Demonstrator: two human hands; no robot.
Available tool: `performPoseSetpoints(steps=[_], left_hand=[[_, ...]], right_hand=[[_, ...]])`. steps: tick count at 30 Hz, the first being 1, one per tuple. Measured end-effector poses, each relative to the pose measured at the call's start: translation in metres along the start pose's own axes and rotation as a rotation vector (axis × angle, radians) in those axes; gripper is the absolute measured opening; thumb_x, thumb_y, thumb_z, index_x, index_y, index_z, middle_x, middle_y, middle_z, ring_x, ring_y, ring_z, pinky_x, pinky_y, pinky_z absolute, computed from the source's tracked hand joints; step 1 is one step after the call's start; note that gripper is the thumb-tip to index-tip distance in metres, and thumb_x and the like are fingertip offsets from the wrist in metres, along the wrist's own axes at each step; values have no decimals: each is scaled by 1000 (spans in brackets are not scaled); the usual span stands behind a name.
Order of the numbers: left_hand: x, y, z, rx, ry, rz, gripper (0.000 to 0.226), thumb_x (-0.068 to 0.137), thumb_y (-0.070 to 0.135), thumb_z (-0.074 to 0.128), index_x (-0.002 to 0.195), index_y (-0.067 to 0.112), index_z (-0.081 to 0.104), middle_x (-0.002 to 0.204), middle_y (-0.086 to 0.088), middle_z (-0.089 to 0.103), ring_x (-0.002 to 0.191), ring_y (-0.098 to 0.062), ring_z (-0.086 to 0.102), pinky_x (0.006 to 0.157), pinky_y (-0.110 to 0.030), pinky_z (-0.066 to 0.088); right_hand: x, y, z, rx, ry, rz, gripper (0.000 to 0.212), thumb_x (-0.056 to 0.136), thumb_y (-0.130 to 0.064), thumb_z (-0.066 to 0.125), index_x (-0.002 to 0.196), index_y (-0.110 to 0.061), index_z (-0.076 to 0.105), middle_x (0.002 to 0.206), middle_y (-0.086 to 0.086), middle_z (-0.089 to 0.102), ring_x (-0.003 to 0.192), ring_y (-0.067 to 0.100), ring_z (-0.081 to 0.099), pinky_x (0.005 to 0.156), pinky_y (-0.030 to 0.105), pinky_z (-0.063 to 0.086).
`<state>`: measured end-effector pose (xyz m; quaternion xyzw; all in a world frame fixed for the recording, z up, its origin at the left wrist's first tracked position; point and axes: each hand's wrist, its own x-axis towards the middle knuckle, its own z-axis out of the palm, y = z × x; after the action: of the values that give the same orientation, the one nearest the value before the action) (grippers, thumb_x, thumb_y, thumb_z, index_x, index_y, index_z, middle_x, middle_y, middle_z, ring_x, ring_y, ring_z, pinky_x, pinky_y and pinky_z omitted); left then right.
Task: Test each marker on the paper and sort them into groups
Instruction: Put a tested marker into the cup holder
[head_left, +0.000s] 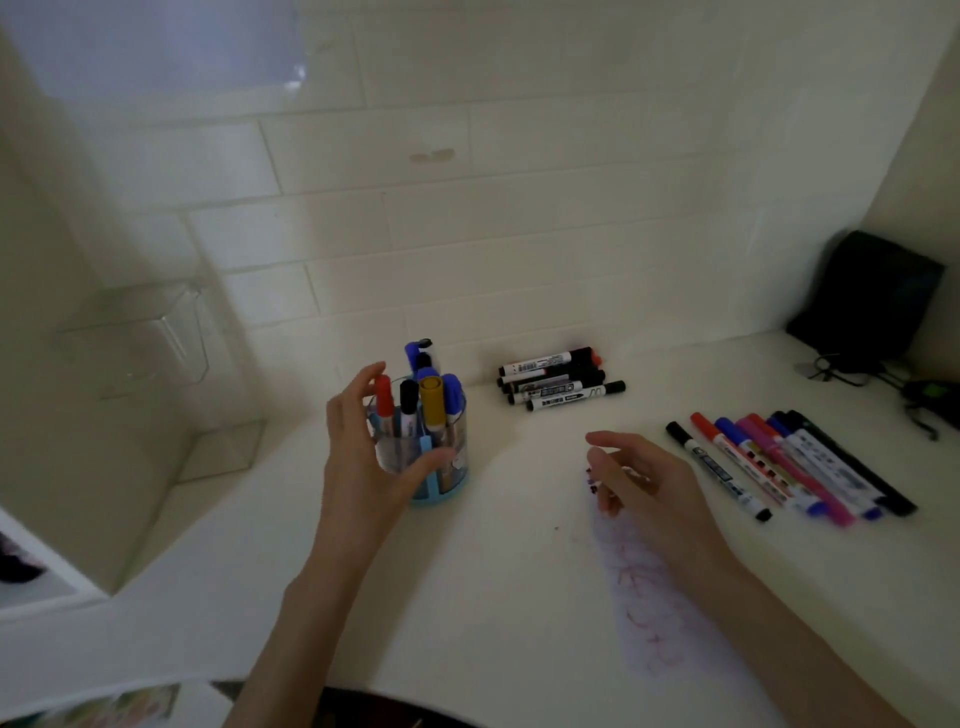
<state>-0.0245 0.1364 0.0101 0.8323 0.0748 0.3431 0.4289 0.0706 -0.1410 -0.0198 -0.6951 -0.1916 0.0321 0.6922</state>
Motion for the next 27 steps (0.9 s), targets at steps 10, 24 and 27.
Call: performPoseSetpoints(steps=[10, 24, 27], left_hand=[[-26, 43, 73, 231, 176, 642, 19, 94, 11, 62, 112, 13, 62, 115, -5, 61, 105, -21, 60, 88, -36, 51], [52, 8, 173, 809, -329, 172, 35, 102, 34, 48, 131, 18, 57, 136, -5, 55, 128, -27, 43, 106, -38, 33], [47, 13, 172, 719, -325, 161, 26, 102, 34, 50, 119, 19, 61, 126, -3, 59, 119, -24, 47, 101, -36, 37]], right_hand=[[5, 3, -9, -14, 55, -4, 17, 98, -25, 72, 113, -21, 74, 78, 5, 73, 63, 18, 67, 60, 26, 56], [9, 7, -22, -106, 123, -14, 16, 98, -31, 71, 113, -26, 73, 86, 2, 73, 60, 14, 67, 62, 28, 57], [10, 8, -24, -161, 157, -19, 18, 99, -29, 71, 117, -25, 71, 88, 5, 71, 62, 9, 66, 60, 20, 52]])
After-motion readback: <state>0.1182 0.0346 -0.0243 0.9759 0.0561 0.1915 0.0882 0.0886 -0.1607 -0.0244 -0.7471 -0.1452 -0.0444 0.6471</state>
